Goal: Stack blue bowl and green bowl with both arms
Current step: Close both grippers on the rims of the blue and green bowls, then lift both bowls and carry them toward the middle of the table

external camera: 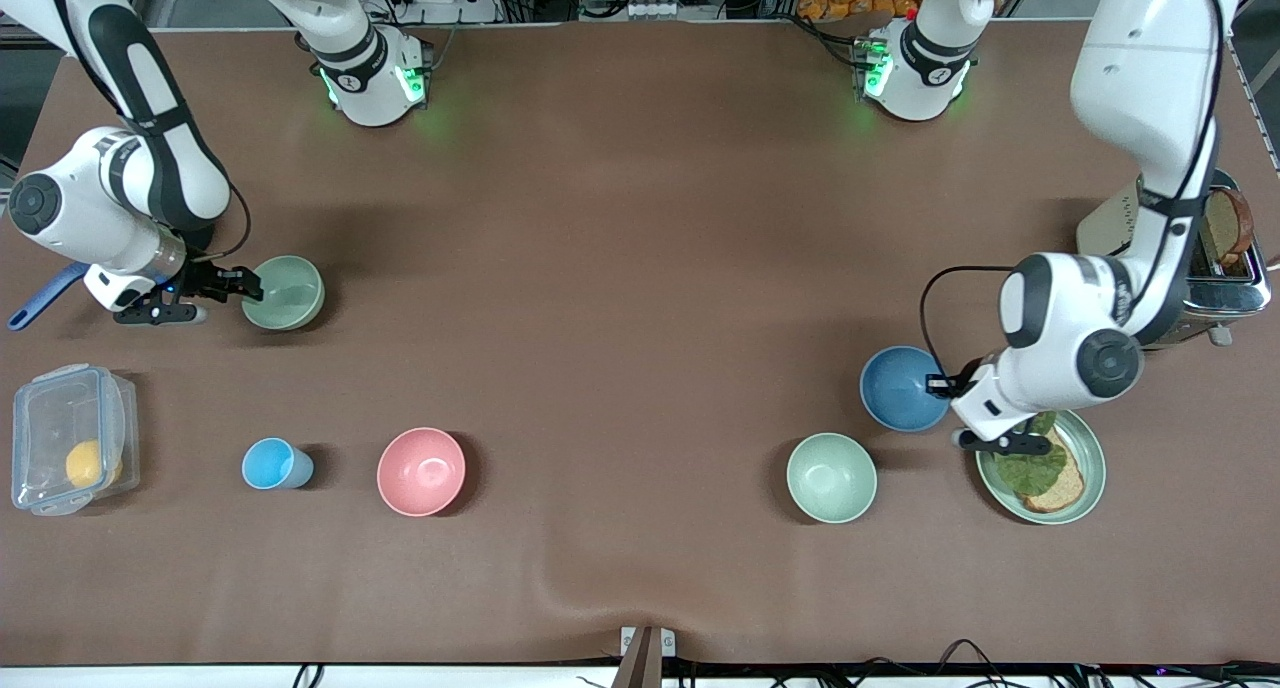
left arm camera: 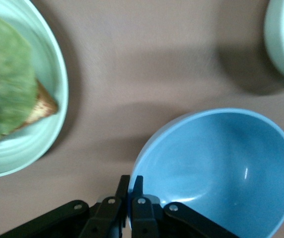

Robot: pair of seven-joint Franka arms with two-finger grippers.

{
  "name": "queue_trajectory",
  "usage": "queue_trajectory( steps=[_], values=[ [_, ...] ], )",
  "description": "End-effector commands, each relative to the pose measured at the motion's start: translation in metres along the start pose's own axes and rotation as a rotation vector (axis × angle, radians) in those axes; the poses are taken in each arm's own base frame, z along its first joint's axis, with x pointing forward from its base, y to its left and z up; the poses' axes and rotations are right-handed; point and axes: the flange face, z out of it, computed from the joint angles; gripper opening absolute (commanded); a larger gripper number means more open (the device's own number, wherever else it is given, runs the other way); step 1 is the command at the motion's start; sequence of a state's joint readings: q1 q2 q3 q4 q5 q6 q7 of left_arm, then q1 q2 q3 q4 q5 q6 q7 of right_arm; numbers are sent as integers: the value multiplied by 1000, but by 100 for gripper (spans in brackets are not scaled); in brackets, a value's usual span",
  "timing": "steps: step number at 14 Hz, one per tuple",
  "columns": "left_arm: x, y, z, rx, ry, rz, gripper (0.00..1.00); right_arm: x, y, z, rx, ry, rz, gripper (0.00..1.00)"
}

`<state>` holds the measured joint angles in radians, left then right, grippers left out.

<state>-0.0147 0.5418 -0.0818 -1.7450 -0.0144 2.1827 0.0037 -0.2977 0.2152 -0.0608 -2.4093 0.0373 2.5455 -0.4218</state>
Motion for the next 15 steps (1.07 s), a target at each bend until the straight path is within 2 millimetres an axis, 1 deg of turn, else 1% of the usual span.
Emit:
queue_trajectory(
  steps=[1, 2, 4, 6, 7, 8, 9, 10, 11, 12, 13, 14, 15],
  values=[
    [-7, 2, -36, -17, 44, -16, 0, -7, 3, 6, 8, 14, -16, 16],
    [-8, 2, -48, -16, 61, -13, 0, -6, 1, 7, 8, 13, -19, 0],
    [-10, 5, -69, -46, 90, -31, 0, -5, -2, 6, 13, 7, -11, 0],
    [-11, 12, -76, -102, 99, -85, 0, -2, -11, 1, 50, 0, 12, 0],
    [-11, 17, -79, -107, 101, -107, 0, 0, -17, -7, 69, -7, 16, 0],
    [-11, 30, -80, -115, 100, -121, 0, 0, -22, -18, 80, -7, 24, 0],
    [-11, 40, -84, -123, 103, -135, 0, 2, -32, -27, 82, -7, 37, 0],
    [-12, 44, -88, -126, 107, -150, 0, 5, -43, -38, 82, -5, 58, 0],
    [-13, 50, -91, -131, 111, -161, 0, 9, -59, -52, 87, -12, 73, 0],
    [-14, 58, -92, -135, 108, -172, 0, 13, -75, -66, 91, -23, 96, 0],
    [-14, 62, -92, -139, 106, -183, 0, 15, -91, -75, 94, -36, 117, 0],
    [-15, 68, -92, -143, 106, -184, 0, 17, -110, -83, 92, -41, 141, 0],
    [-15, 73, -93, -146, 105, -186, 0, 19, -133, -90, 86, -40, 171, 0]
  ],
)
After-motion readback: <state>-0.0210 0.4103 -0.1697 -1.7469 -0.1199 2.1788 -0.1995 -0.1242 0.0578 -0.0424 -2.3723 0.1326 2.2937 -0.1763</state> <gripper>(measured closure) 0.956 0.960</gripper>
